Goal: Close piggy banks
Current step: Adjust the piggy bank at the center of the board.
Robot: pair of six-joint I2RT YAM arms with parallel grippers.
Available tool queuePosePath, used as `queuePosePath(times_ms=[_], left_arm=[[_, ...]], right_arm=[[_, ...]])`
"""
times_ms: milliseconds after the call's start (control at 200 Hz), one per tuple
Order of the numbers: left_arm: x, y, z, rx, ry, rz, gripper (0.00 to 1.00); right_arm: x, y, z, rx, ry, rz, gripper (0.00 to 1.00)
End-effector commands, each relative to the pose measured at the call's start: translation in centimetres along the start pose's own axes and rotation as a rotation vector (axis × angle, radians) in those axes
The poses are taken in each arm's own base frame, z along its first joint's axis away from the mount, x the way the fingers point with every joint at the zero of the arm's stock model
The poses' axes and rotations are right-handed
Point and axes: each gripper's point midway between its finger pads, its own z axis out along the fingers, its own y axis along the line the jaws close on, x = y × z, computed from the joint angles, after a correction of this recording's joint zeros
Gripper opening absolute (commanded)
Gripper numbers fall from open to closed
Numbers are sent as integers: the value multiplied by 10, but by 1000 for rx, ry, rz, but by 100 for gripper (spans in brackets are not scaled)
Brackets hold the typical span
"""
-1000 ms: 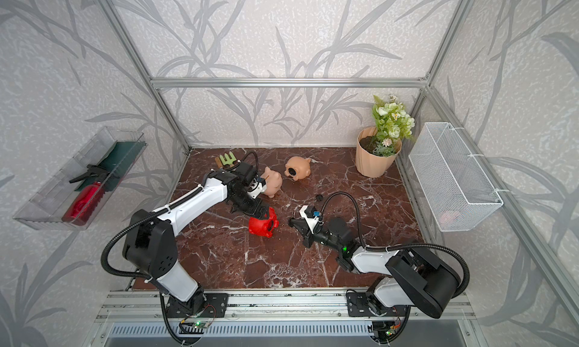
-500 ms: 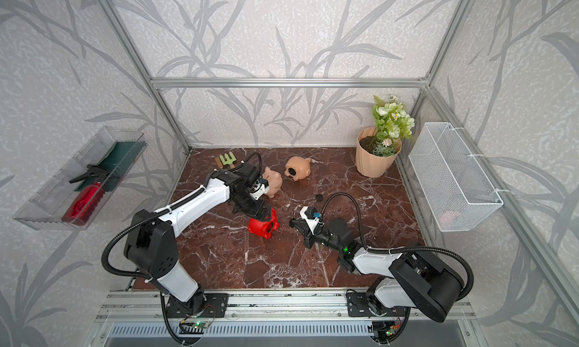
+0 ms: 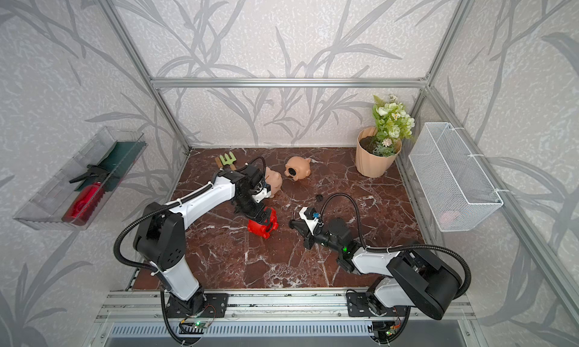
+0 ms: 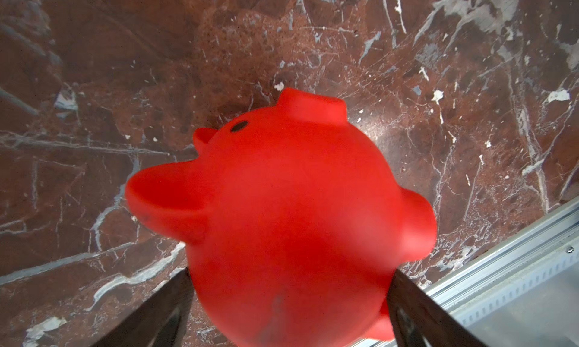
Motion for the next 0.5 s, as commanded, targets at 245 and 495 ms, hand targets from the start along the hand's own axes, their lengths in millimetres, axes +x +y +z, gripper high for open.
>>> queuePosePath(times_ms=[245, 495], left_arm=[[-1, -16, 6, 97, 22, 14, 86], [-8, -26, 3, 154, 7, 5, 87]], right_arm=[[3, 5, 2, -20, 0, -4, 0], [15, 6, 12, -19, 7, -6, 0]])
